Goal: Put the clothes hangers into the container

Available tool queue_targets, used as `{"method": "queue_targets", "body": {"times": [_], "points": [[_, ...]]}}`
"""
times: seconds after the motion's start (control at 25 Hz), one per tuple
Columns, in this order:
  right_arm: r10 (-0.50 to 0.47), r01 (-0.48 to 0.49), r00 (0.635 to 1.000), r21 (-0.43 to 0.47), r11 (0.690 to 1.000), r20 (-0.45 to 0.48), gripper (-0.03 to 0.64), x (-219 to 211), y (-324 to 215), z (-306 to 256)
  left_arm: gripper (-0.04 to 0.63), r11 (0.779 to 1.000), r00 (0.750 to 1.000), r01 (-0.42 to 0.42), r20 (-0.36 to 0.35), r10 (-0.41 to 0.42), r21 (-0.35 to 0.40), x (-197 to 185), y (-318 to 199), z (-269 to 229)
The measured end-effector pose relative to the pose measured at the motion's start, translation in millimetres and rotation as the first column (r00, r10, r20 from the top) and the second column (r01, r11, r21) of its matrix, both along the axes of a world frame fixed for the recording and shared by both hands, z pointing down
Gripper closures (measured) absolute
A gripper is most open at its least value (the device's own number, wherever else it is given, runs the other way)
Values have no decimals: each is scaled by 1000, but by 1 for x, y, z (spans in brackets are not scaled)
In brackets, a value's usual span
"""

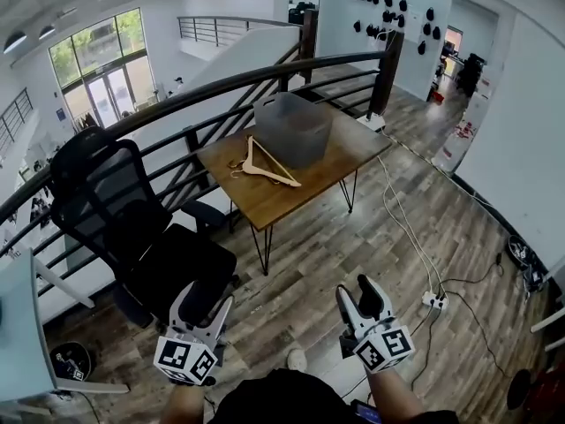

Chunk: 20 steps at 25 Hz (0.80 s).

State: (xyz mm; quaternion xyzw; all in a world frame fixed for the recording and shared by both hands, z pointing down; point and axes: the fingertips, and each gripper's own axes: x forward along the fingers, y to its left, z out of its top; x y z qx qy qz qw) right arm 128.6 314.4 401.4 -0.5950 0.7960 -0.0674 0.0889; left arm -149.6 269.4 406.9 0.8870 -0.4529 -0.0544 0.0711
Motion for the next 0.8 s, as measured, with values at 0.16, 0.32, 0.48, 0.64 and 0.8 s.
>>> {"method": "queue_targets", "body": {"times": [0.16, 0.32, 0.48, 0.64, 0.8], "points": [[-21, 21, 998, -14, 1000, 53, 408, 29, -33, 9, 278, 1000, 1000, -9, 14, 10, -25, 31, -26, 4], [-44, 47, 997, -54, 997, 57, 410, 57, -59, 25, 278, 999, 1000, -10, 20, 10, -36, 64, -46, 7], [-71, 75, 996, -57, 996, 59, 410, 77, -72, 26, 278, 998, 1000, 1, -14, -1, -59, 91, -58, 10], [-76, 80, 995, -68, 994, 66, 414, 94, -81, 34, 278, 996, 1000, -13, -16, 12, -84, 118, -62, 18], [-60, 69, 993, -85, 994, 98, 416, 108, -87, 44, 278, 995, 1000, -23, 11, 24, -95, 129, -68, 23]]}}
